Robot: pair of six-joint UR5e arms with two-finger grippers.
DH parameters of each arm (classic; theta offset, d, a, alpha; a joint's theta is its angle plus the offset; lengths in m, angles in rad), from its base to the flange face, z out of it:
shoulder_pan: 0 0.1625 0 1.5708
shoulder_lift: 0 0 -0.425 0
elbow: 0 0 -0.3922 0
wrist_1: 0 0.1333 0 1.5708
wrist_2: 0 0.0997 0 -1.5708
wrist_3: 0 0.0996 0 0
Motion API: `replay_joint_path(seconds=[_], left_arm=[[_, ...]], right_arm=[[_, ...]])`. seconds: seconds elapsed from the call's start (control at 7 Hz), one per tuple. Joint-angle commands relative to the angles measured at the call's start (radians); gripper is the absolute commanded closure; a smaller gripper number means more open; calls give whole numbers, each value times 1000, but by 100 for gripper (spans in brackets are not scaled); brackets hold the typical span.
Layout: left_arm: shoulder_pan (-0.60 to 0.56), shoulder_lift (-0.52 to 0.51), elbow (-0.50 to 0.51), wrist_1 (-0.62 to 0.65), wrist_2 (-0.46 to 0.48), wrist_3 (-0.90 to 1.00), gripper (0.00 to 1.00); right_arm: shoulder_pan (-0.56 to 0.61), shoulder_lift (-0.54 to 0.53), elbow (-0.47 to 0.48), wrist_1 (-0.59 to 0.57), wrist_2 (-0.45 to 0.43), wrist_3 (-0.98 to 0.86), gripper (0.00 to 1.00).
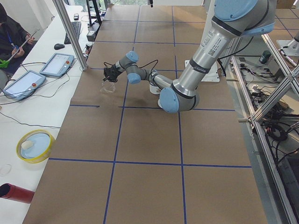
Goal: Remove funnel from cup
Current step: 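Carry the glass funnel farther from the robot and set it down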
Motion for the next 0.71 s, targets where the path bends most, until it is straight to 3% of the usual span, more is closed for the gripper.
replay_joint_path(seconds=[0.0, 0.14, 0.43, 0.57], left_arm=[[-1, 1, -11, -9, -1, 54, 15], [-18, 8, -65, -5, -11, 153, 0], [-82, 91, -214, 12, -187, 237, 0], [-98, 179, -351, 56, -268, 381, 0]], right_arm=[[0, 0, 0, 0, 0, 0, 0], [0, 0, 0, 0, 0, 0, 0], [0, 0, 0, 0, 0, 0, 0], [0, 0, 0, -1, 0, 0, 0]])
